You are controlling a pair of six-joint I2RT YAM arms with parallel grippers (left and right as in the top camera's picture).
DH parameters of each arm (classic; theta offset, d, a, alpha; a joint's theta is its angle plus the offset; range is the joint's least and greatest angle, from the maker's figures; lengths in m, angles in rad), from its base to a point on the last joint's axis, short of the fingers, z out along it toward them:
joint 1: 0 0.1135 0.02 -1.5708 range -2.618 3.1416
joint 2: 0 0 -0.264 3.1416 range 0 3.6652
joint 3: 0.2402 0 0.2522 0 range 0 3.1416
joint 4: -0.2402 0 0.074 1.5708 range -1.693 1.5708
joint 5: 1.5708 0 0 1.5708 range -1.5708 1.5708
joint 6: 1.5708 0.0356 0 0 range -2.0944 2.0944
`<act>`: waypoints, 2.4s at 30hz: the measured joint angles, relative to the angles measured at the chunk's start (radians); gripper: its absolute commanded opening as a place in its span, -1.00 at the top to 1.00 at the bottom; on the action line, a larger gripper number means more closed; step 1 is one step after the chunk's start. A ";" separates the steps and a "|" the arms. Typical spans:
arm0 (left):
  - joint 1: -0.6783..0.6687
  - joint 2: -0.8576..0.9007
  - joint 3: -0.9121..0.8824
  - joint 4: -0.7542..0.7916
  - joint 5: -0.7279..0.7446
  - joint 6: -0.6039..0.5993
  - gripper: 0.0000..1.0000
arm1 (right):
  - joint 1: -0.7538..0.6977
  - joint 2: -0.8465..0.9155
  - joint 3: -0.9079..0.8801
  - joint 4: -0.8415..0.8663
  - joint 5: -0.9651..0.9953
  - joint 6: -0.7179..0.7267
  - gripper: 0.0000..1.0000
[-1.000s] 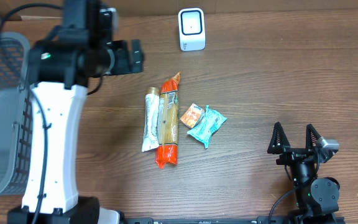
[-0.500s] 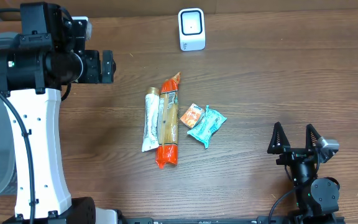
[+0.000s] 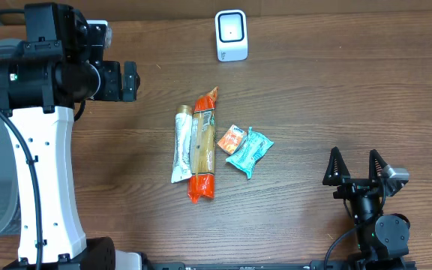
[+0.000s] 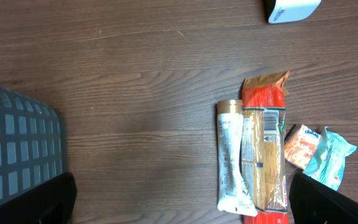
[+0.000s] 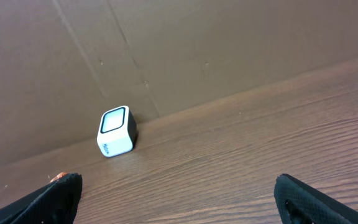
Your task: Scan the item barcode
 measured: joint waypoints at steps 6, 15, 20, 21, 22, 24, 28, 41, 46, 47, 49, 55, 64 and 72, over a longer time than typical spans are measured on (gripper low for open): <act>0.000 0.000 0.000 0.000 0.000 0.002 -1.00 | 0.000 0.000 0.000 0.000 0.000 0.000 -1.00; 0.000 0.000 0.000 0.000 0.000 0.002 -0.99 | 0.000 0.000 0.000 0.000 0.000 0.000 -1.00; 0.000 0.000 0.000 0.000 0.000 0.003 -1.00 | 0.000 0.000 0.000 0.000 0.000 0.000 -1.00; 0.000 0.000 0.000 0.000 0.000 0.002 -0.99 | 0.000 0.000 0.000 0.001 0.000 0.000 -1.00; 0.000 0.000 0.000 0.000 0.000 0.002 -0.99 | 0.000 0.000 0.000 0.000 0.000 0.000 -1.00; 0.000 0.000 0.000 0.000 0.000 0.003 -0.99 | 0.000 0.000 0.000 0.000 0.000 0.000 -1.00; 0.000 0.000 0.000 0.000 0.000 0.002 -0.99 | 0.000 0.000 0.000 0.000 0.000 0.000 -1.00; 0.000 0.000 0.000 0.000 0.000 0.003 -1.00 | 0.000 0.000 0.000 0.000 0.000 0.000 -1.00; 0.000 0.000 0.000 0.000 0.000 0.003 -0.99 | 0.000 0.000 0.000 0.001 0.000 0.000 -1.00; 0.000 0.000 0.000 0.000 0.000 0.002 -0.99 | 0.000 0.000 0.000 0.000 0.000 0.000 -1.00; 0.000 0.000 0.000 0.000 0.000 0.003 -1.00 | 0.000 0.000 0.000 0.004 0.000 0.000 -1.00; 0.000 0.000 0.000 0.000 0.000 0.003 -1.00 | 0.000 0.000 0.000 0.005 -0.002 0.000 -1.00; 0.000 0.000 0.000 0.000 0.000 0.003 -1.00 | 0.000 0.000 0.000 0.051 -0.197 0.000 -1.00; 0.000 0.000 0.000 0.000 0.000 0.003 -0.99 | 0.000 0.117 0.106 -0.058 -0.397 0.018 -1.00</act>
